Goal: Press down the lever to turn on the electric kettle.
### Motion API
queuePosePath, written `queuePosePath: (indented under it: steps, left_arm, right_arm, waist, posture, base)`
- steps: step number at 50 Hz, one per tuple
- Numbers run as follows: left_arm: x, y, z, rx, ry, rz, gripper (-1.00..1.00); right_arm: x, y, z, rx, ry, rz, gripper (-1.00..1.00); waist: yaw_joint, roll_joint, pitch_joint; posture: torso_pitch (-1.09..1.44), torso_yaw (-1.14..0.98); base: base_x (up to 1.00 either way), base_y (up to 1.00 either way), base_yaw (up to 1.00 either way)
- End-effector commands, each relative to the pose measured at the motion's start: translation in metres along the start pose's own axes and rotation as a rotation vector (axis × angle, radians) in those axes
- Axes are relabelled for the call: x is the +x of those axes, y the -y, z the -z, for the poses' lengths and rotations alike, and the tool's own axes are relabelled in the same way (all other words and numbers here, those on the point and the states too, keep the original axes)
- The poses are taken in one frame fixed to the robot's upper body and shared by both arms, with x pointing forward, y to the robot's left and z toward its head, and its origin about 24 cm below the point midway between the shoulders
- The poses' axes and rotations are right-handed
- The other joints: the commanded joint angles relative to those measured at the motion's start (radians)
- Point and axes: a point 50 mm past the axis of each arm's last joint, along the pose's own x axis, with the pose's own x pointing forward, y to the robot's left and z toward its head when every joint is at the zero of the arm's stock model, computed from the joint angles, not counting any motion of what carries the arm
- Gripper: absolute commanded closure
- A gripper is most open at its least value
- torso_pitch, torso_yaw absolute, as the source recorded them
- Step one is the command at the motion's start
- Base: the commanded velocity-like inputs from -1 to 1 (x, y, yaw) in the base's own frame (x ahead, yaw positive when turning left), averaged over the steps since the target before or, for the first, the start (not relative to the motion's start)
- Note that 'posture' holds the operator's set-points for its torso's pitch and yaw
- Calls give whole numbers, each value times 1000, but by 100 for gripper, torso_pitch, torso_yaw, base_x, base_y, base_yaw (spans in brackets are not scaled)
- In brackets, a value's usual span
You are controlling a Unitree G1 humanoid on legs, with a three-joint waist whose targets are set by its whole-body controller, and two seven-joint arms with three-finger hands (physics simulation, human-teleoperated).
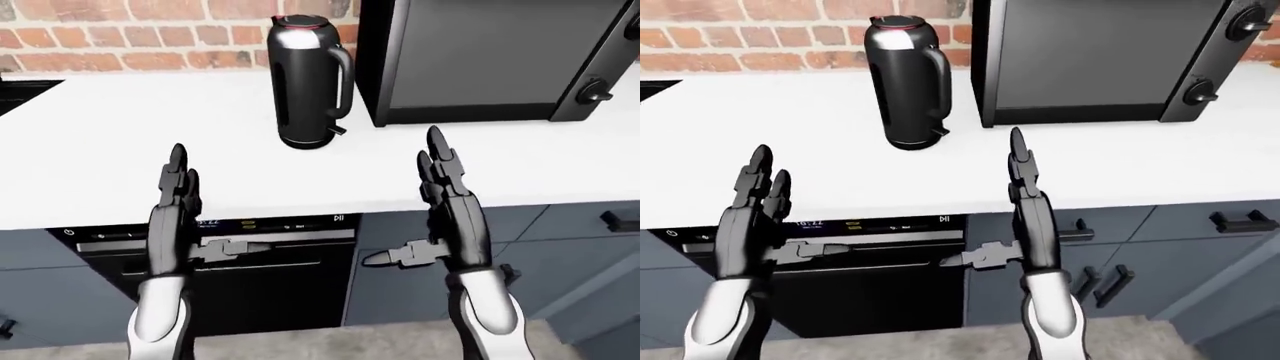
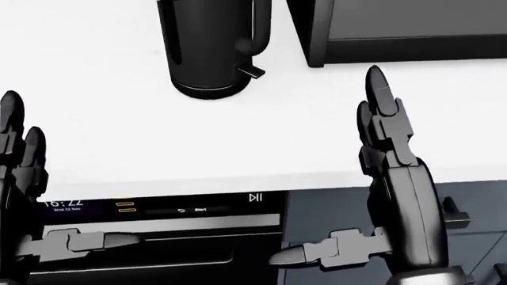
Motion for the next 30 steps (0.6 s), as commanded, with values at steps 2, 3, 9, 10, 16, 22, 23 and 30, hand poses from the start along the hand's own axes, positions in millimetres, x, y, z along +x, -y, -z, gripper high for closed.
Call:
queuePosePath:
  steps: [2,3,9,10,16,22,23,30]
  left_arm:
    - [1,3,-11,-5,62,14,-100]
    - [1,3,-12,-5,63,14,-100]
    - [0,3,-13,-5,65,14,-100]
    - [0,3,-13,-5,66,13,-100]
    - [-1,2,-12,-5,65,13,-100]
    - [-1,2,-12,-5,63,12,-100]
    - [-1,2,-12,-6,63,12,-100]
    - [0,2,-11,-6,62,12,-100]
  right_arm:
    - [1,3,-9,-8,53,14,-100]
    - [1,3,-9,-8,53,14,-100]
    - [1,3,-9,-9,52,14,-100]
    - [0,3,-9,-9,53,15,-100]
    - [0,3,-9,-9,52,15,-100]
    - [1,3,-9,-10,51,16,-100]
    - [1,3,-9,-10,52,16,-100]
    - [1,4,-7,-15,43,32,-100]
  waist:
    - [-7,-35,-13]
    - [-15,5,-7]
    - [-11,37,-6]
    - [-13,49,-2]
    - [-11,124,-6]
    - [-2,80,-6]
    - [-1,69,-4]
    - [-5,3,-5]
  posture:
    - [0,0]
    - [0,0]
    - [0,0]
    - [0,0]
    - [0,0]
    - [0,0]
    - [0,0]
    - [0,0]
  base:
    - [16,0,0]
    - [16,0,0]
    - [15,0,0]
    - [16,0,0]
    - [15,0,0]
    - [16,0,0]
    - [16,0,0]
    - [14,0,0]
